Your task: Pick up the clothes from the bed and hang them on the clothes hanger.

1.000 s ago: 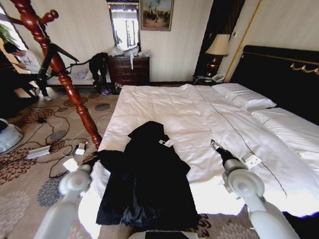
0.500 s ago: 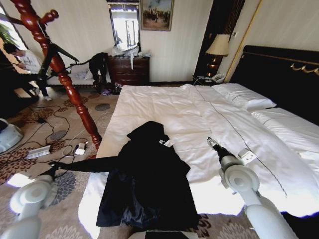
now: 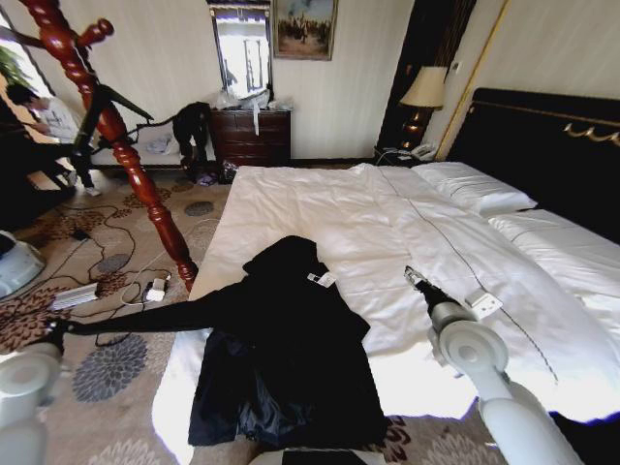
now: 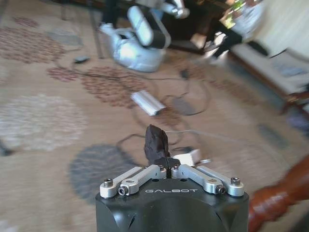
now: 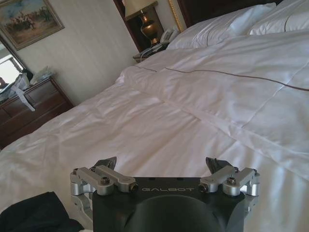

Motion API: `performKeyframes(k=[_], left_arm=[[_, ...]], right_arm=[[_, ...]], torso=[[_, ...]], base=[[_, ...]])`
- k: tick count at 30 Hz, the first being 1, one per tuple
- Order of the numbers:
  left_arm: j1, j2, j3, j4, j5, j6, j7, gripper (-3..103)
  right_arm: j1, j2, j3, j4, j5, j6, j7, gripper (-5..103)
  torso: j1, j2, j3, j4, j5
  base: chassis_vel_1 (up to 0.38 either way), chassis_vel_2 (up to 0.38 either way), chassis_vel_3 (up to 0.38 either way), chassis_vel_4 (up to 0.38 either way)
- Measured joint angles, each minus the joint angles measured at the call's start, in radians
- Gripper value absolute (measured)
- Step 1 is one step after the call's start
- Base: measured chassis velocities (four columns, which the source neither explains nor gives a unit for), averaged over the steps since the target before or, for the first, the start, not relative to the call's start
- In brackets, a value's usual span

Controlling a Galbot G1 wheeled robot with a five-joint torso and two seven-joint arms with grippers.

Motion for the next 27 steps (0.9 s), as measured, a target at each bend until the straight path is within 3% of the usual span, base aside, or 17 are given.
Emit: performKeyframes(k=[1,3,6,8,13,14,16,17,19,23,24,25,27], left_arm=[[0.015,-0.009,0.003,0.0,0.012,0.012,-0.012,6],[0.025,-0.014,0.003,-0.006,0.012,0.027,-0.026,6],[0.059,-0.023,-0.01,-0.059,-0.016,0.075,-0.04,22],[0.066,-0.023,-0.015,-0.076,-0.02,0.079,-0.031,22],[0.091,0.0,-0.042,-0.186,-0.1,0.089,0.051,48],[0.091,0.0,-0.042,-0.186,-0.1,0.089,0.051,48],[0.091,-0.003,-0.021,-0.199,-0.075,0.083,0.069,54],[0.088,-0.011,0.002,-0.198,-0.048,0.077,0.078,65],[0.089,-0.017,0.02,-0.198,-0.031,0.076,0.091,65],[0.146,-0.019,0.132,-0.215,0.042,0.128,0.21,86],[0.146,-0.019,0.132,-0.215,0.042,0.128,0.21,86],[0.154,-0.017,0.199,-0.211,0.134,0.126,0.242,92],[0.15,-0.02,0.229,-0.206,0.175,0.12,0.245,97]], right_arm=[[0.004,-0.003,-0.009,-0.006,0.009,-0.001,0.0,100],[0.007,-0.005,-0.013,-0.009,0.018,-0.001,0.001,100],[0.035,-0.011,-0.018,-0.013,0.082,-0.005,0.018,100],[0.041,-0.012,-0.018,-0.013,0.092,-0.006,0.021,100],[0.05,-0.014,-0.023,-0.016,0.099,-0.013,0.025,100],[0.05,-0.014,-0.023,-0.016,0.099,-0.013,0.025,100],[0.04,-0.01,-0.028,-0.016,0.095,-0.021,0.025,100],[0.034,-0.009,-0.031,-0.019,0.099,-0.031,0.025,100],[0.03,-0.009,-0.033,-0.025,0.109,-0.042,0.025,100],[0.06,-0.009,-0.072,-0.054,0.247,-0.1,0.058,100],[0.06,-0.009,-0.072,-0.054,0.247,-0.1,0.058,100],[0.085,-0.003,-0.106,-0.079,0.288,-0.124,0.089,100],[0.094,0.002,-0.125,-0.096,0.298,-0.131,0.105,100]], torso=[[0.0,0.0,0.0,0.0002,0.0001],[0.0,0.0,0.0,0.0003,0.0001],[0.0,0.0,0.0,0.0003,0.0002],[0.0,0.0,0.0,0.0003,0.0002],[0.0,0.0,0.0,-0.0001,0.0006],[0.0,0.0,0.0,-0.0001,0.0006],[0.0,0.0,0.0,0.0,0.0006],[0.0,0.0,0.0,-0.0001,0.0],[0.0,0.0,0.0,0.0,-0.0001],[0.0,0.0,0.0,0.0001,0.0004],[0.0,0.0,0.0,0.0001,0.0004],[0.0,0.0,0.0,0.0008,0.0],[0.0,0.0,0.0,0.0005,0.0002]], base=[[0.0,0.0,0.0,0.0],[0.0,0.0,0.0,0.0],[0.0,0.0,0.0,0.0],[0.0,0.0,0.0,0.0],[0.0,0.0,0.0,0.0],[0.0,0.0,0.0,0.0],[0.0,0.0,0.0,0.0],[0.0,0.0,0.0,0.0],[0.0,0.0,0.0,0.0],[0.0,0.0,0.0,0.0],[0.0,0.0,0.0,0.0],[0.0,0.0,0.0,0.0],[0.0,0.0,0.0,0.0]])
